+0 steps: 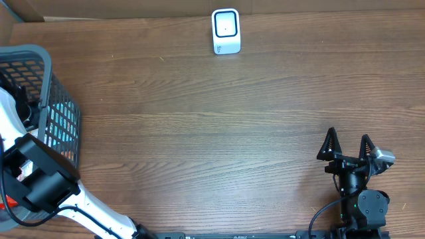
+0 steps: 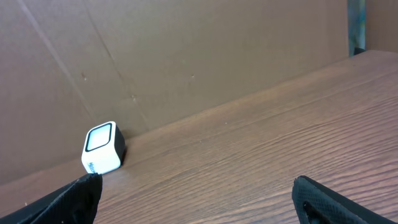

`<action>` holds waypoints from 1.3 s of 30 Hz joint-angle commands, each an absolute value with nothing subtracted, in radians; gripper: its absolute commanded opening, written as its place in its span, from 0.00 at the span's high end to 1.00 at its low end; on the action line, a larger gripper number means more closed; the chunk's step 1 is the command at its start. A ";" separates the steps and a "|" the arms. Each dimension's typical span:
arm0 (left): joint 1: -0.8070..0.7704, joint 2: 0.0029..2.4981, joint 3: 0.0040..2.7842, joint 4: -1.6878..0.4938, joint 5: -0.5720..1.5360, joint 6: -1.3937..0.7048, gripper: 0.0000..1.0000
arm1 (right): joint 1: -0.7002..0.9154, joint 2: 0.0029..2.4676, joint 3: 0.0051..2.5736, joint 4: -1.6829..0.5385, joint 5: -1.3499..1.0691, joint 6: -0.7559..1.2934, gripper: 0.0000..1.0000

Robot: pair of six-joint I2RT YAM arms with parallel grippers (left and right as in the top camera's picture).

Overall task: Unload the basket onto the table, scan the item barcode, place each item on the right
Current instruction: 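Grasp the white Pantene tube in the basket with the left gripper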

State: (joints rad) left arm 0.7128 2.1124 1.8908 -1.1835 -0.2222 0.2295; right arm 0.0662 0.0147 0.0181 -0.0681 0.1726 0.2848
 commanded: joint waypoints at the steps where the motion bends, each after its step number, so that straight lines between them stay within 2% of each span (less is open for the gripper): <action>1: 0.713 2.098 1.921 -1.222 -0.236 0.320 0.34 | 0.067 0.003 0.008 -0.062 0.183 0.287 0.00; 9: 0.794 2.100 1.800 -1.161 -0.236 0.373 0.33 | 0.067 0.003 0.008 -0.062 0.183 0.287 0.00; 13: 0.835 2.101 1.749 -1.082 -0.184 0.402 0.23 | 0.067 0.003 0.008 -0.062 0.183 0.287 0.00; 16: 0.847 2.102 1.705 -1.044 -0.105 0.460 0.23 | 0.067 0.003 0.008 -0.062 0.183 0.287 0.00; 23: 0.834 2.102 1.617 -0.969 -0.097 0.494 0.22 | 0.067 0.003 0.008 -0.062 0.183 0.287 0.00; 34: 0.830 2.104 1.568 -0.947 0.001 0.494 0.25 | 0.067 0.003 0.008 -0.062 0.183 0.287 0.00; 39: 0.805 2.096 1.590 -0.955 0.025 0.494 0.23 | 0.067 0.003 0.008 -0.062 0.183 0.287 0.00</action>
State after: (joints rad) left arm 0.8440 2.0888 1.6089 -0.9382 -0.1154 0.4763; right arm 0.0662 0.0147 0.0185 -0.0685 0.1730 0.2848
